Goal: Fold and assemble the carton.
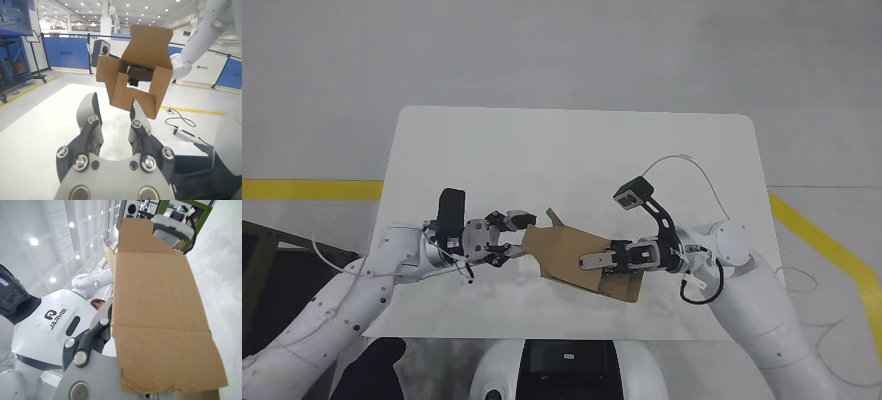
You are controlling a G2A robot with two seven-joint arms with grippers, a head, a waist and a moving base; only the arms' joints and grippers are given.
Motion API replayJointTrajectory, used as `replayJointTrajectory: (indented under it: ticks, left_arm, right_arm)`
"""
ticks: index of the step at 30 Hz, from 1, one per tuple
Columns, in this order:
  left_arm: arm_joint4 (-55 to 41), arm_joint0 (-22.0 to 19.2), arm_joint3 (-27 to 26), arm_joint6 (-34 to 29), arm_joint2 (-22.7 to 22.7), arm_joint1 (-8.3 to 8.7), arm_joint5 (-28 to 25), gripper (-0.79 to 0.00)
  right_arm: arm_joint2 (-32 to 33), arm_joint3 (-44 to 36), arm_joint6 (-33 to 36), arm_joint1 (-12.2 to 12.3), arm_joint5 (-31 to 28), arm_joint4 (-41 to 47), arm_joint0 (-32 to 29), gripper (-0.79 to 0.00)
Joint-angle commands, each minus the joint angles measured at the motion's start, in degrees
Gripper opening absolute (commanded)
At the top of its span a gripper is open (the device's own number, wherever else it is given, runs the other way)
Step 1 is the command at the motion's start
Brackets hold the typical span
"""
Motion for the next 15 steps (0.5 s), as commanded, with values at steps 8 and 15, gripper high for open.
replayJointTrajectory:
  ticks: [8,15]
  left_arm:
    - [-2.7,2.5,0.5,-5.2,-4.3,0.33,1.7,0.000]
    - [-6.4,1.8,2.4,-9.0,-4.7,-0.73,3.5,0.000]
  right_arm:
    - [-1.3,-1.5,1.8,-0.1,0.7,1.0,-0.5,-0.785]
    - [-4.1,-2.1,3.6,-0.5,1.4,1.2,0.0,-0.785]
